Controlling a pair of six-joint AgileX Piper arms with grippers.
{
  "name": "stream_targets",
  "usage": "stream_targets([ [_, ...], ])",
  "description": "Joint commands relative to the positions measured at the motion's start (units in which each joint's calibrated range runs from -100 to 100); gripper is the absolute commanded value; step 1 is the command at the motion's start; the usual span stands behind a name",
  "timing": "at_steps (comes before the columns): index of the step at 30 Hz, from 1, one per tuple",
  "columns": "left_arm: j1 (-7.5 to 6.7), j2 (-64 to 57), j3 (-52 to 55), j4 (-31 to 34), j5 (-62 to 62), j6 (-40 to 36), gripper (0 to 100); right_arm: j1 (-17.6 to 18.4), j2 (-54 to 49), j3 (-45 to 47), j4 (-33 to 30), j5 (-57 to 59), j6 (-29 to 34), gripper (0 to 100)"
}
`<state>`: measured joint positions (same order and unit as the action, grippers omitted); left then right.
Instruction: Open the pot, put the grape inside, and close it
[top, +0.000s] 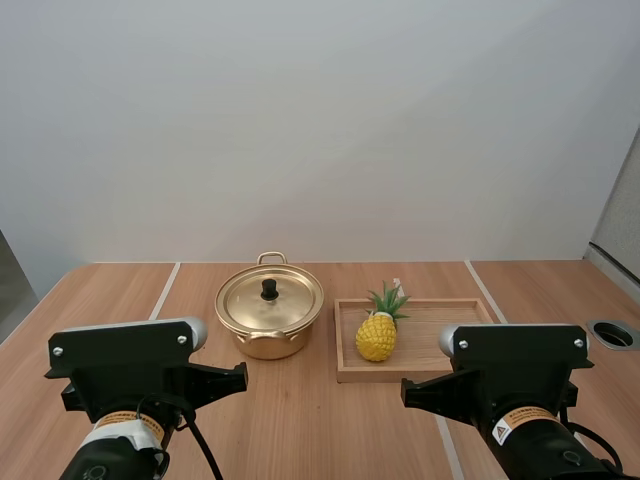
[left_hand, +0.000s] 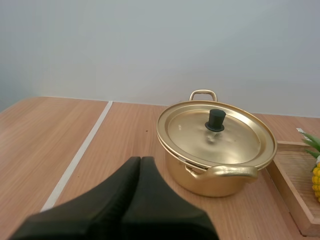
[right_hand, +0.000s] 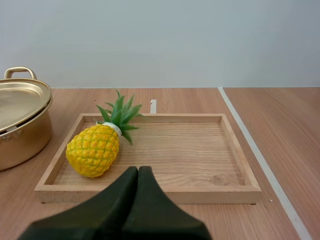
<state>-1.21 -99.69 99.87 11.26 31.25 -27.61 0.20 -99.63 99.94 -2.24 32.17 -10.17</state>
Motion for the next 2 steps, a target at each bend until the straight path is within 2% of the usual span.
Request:
stream_targets([
  [1, 0.1, -0.3, 0.1, -0.7, 0.0, -0.3, 0, -0.1, -0.4, 0.1, 0.0, -1.1, -0.3, 0],
  [2, 0.1, -0.3, 0.1, -0.7, 0.0, -0.3, 0, -0.1, -0.4, 0.1, 0.0, -1.1, -0.3, 0],
])
